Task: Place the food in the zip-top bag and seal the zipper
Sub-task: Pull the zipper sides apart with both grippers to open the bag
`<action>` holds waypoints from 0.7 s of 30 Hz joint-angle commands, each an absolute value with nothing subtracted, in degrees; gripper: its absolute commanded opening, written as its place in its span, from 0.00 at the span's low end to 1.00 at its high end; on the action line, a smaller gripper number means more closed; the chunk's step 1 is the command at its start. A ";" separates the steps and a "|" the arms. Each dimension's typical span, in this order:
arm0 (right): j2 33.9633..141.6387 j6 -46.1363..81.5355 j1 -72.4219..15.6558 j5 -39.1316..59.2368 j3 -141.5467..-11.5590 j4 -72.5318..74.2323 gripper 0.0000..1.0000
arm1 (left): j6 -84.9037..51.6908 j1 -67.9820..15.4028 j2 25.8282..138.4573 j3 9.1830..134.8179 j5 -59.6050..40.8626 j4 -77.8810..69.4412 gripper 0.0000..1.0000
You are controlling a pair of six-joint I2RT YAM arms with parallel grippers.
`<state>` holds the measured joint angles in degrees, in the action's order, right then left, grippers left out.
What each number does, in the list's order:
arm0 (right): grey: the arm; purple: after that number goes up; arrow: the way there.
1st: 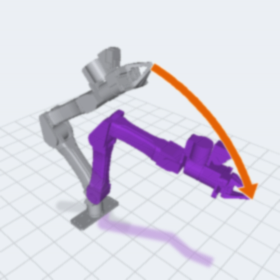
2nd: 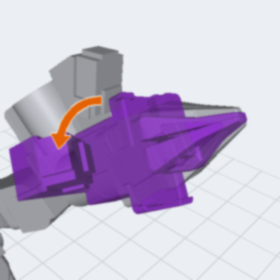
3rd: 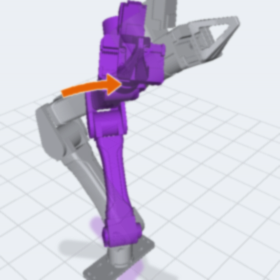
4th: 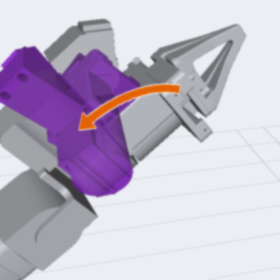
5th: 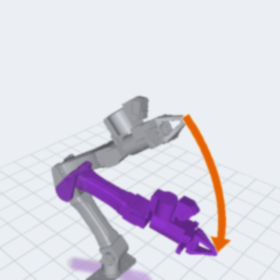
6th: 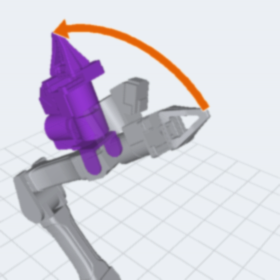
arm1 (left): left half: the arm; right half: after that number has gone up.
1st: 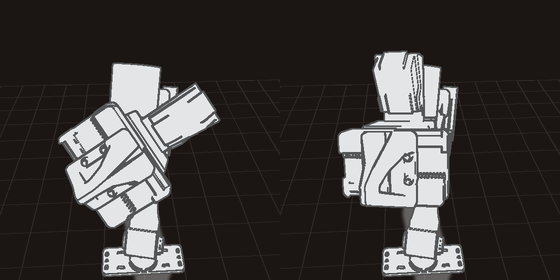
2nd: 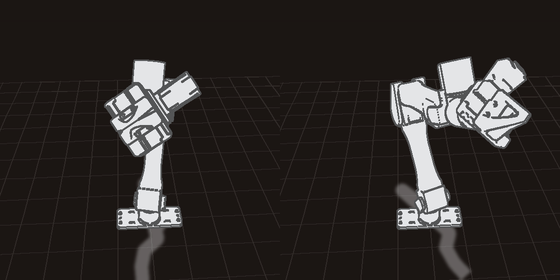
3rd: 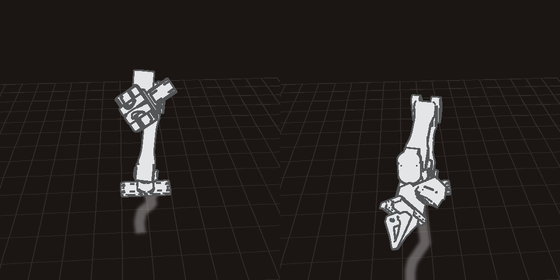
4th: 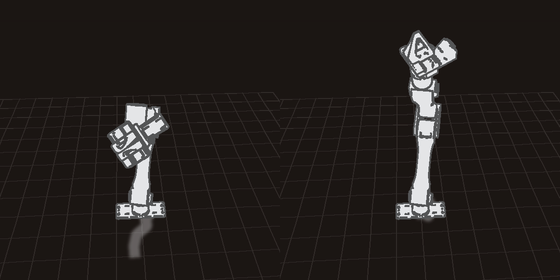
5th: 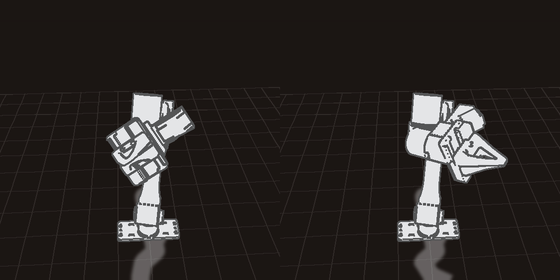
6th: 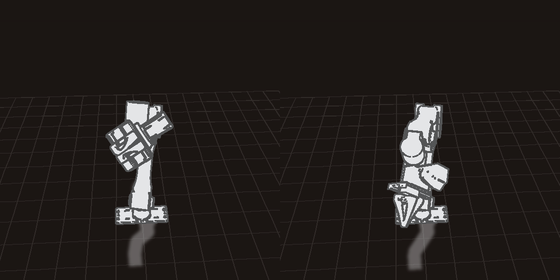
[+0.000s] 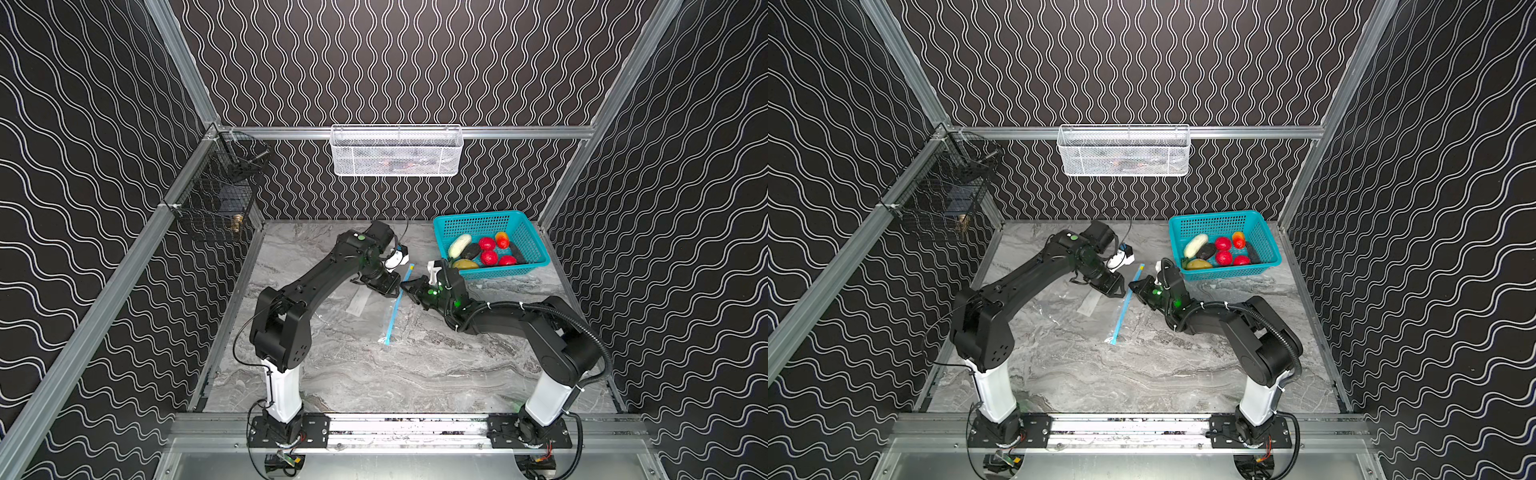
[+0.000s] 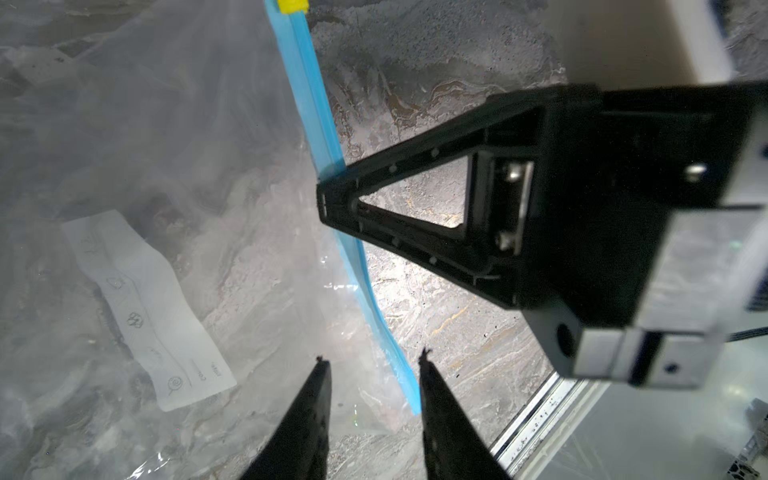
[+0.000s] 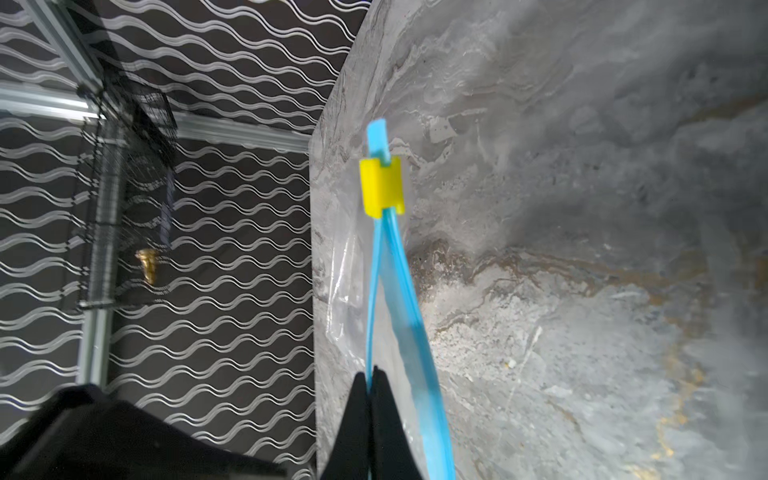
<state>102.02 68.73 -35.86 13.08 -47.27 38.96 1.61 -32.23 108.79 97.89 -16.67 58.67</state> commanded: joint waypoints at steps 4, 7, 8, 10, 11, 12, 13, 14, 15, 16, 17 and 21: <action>101.10 76.65 -37.24 7.78 -47.52 44.02 0.00 | -1.62 -33.56 108.98 95.98 -10.34 56.14 0.38; 100.65 78.17 -37.83 6.05 -47.81 43.62 0.00 | -2.09 -34.53 109.92 97.15 -8.14 56.82 0.38; 100.47 78.67 -38.05 5.33 -47.58 43.68 0.00 | -2.32 -34.69 110.11 97.38 -7.81 56.78 0.38; 100.13 79.48 -38.31 4.14 -47.20 44.38 0.00 | -3.19 -34.85 110.43 97.71 -6.63 56.68 0.38; 100.03 79.77 -38.41 3.89 -47.17 44.31 0.00 | -3.41 -34.81 110.63 97.94 -6.22 56.86 0.38; 99.86 80.04 -38.57 3.54 -47.11 43.98 0.00 | -3.82 -34.82 110.83 98.05 -5.90 56.95 0.38; 99.68 80.32 -38.77 3.11 -47.03 43.93 0.00 | -4.11 -34.89 110.83 97.95 -5.23 56.74 0.38; 99.60 80.46 -38.91 2.74 -46.94 43.91 0.00 | -4.32 -34.97 110.83 97.85 -4.55 56.61 0.38; 99.58 80.64 -39.02 2.61 -46.93 43.76 0.00 | -4.63 -35.04 110.87 97.70 -3.59 56.36 0.38; 99.66 80.92 -39.09 2.63 -47.06 43.52 0.00 | -4.95 -35.12 110.91 97.65 -2.57 56.29 0.38; 99.67 81.24 -39.11 2.48 -47.04 43.31 0.00 | -5.30 -35.28 110.99 97.65 -1.66 56.34 0.38; 99.99 82.73 -39.47 2.09 -46.58 44.79 0.00 | -6.13 -36.16 111.12 98.21 2.11 56.42 0.38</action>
